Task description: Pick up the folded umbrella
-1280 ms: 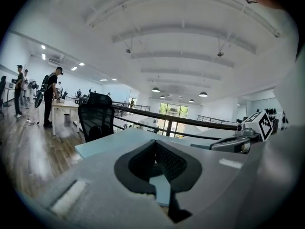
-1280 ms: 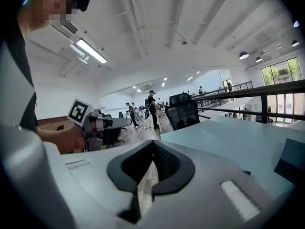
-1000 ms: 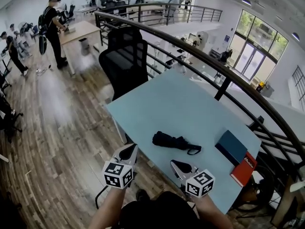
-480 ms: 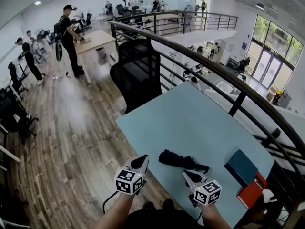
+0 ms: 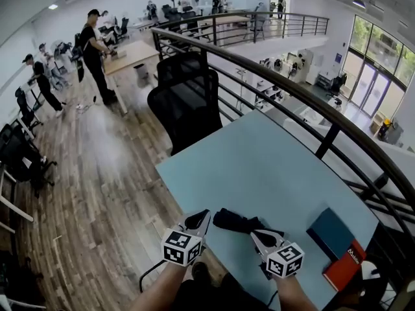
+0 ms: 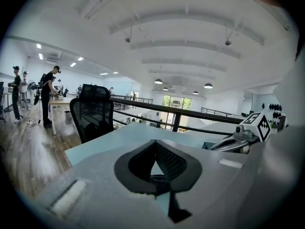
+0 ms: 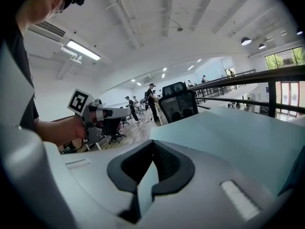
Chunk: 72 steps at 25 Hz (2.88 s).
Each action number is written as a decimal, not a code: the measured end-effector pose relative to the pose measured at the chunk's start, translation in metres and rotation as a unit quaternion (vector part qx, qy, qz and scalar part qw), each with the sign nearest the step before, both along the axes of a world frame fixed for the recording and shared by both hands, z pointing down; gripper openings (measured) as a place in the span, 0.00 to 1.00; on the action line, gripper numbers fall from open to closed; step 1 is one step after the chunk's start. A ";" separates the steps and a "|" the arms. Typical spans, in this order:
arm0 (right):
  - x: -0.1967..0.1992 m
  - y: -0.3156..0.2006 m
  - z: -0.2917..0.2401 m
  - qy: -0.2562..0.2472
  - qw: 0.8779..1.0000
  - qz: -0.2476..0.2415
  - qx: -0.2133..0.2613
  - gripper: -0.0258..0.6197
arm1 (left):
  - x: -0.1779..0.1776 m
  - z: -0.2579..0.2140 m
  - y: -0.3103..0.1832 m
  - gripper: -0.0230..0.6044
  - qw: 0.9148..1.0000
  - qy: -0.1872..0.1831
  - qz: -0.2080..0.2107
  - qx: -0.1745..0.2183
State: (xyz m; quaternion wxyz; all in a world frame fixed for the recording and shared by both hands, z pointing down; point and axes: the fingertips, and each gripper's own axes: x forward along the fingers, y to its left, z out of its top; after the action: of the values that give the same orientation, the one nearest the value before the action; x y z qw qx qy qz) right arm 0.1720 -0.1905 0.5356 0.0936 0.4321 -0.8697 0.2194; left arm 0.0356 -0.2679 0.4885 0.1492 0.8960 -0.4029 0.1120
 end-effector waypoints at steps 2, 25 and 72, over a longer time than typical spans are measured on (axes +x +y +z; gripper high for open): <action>0.003 -0.009 0.000 0.003 1.000 0.006 -0.001 0.04 | 0.001 0.004 -0.008 0.05 1.000 -0.003 0.006 -0.004; -0.051 -0.070 0.104 0.260 0.949 -0.154 -0.088 0.29 | -0.064 0.069 -0.049 0.05 0.999 0.002 -0.007 -0.045; -0.034 -0.053 0.246 0.392 0.840 -0.300 -0.227 0.53 | -0.067 0.089 -0.034 0.05 0.996 0.007 -0.022 -0.082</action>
State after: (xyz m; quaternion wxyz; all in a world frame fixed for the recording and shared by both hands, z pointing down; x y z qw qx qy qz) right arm 0.1381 -0.2436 0.7814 0.5832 0.1668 -0.7734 0.1843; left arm -0.0310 -0.3022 0.5772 0.2275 0.8724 -0.4111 0.1349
